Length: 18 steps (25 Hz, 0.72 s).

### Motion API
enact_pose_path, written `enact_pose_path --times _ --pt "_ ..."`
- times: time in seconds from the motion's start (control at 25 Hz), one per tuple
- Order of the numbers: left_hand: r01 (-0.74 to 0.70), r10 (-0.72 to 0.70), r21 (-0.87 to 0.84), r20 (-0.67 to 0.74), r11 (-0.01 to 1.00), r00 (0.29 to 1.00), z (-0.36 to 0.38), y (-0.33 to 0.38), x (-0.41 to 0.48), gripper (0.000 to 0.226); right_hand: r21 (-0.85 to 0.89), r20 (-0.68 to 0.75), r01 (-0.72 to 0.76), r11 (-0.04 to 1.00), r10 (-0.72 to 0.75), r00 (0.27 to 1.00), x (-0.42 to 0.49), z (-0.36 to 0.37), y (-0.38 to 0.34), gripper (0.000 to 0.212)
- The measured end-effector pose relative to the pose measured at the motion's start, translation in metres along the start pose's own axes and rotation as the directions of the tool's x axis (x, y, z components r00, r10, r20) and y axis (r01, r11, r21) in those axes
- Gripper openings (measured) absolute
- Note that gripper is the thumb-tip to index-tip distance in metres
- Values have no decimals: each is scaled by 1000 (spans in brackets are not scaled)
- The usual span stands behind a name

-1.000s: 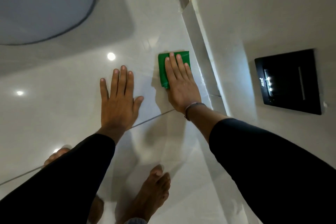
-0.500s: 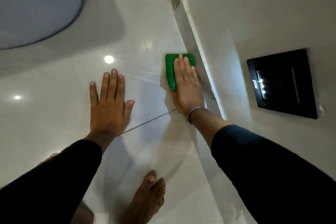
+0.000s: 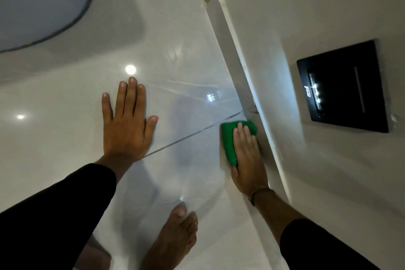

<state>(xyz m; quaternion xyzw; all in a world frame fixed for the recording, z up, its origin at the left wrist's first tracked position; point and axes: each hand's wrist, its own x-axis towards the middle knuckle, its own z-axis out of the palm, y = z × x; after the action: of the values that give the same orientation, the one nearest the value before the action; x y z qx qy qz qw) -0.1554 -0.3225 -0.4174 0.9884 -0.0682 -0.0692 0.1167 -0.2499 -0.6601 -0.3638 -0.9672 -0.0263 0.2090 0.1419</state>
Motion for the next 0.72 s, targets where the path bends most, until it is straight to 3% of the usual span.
enact_pose_path --times 0.2,0.32,0.48,0.72 --pt "-2 2 -10 -6 1000 1000 2 -1 0 80 -93 46 -113 989 117 992 -103 27 26 109" --pt "-3 3 1 -5 1000 1000 3 -2 2 80 -73 116 -120 990 128 985 -102 20 22 103" --pt "2 -2 6 -8 1000 1000 2 -3 2 80 -55 165 23 998 -14 986 -20 -16 -1 93" --pt "-5 6 24 -16 1000 1000 4 -4 2 80 50 -1 37 998 -37 999 174 -60 -78 85"
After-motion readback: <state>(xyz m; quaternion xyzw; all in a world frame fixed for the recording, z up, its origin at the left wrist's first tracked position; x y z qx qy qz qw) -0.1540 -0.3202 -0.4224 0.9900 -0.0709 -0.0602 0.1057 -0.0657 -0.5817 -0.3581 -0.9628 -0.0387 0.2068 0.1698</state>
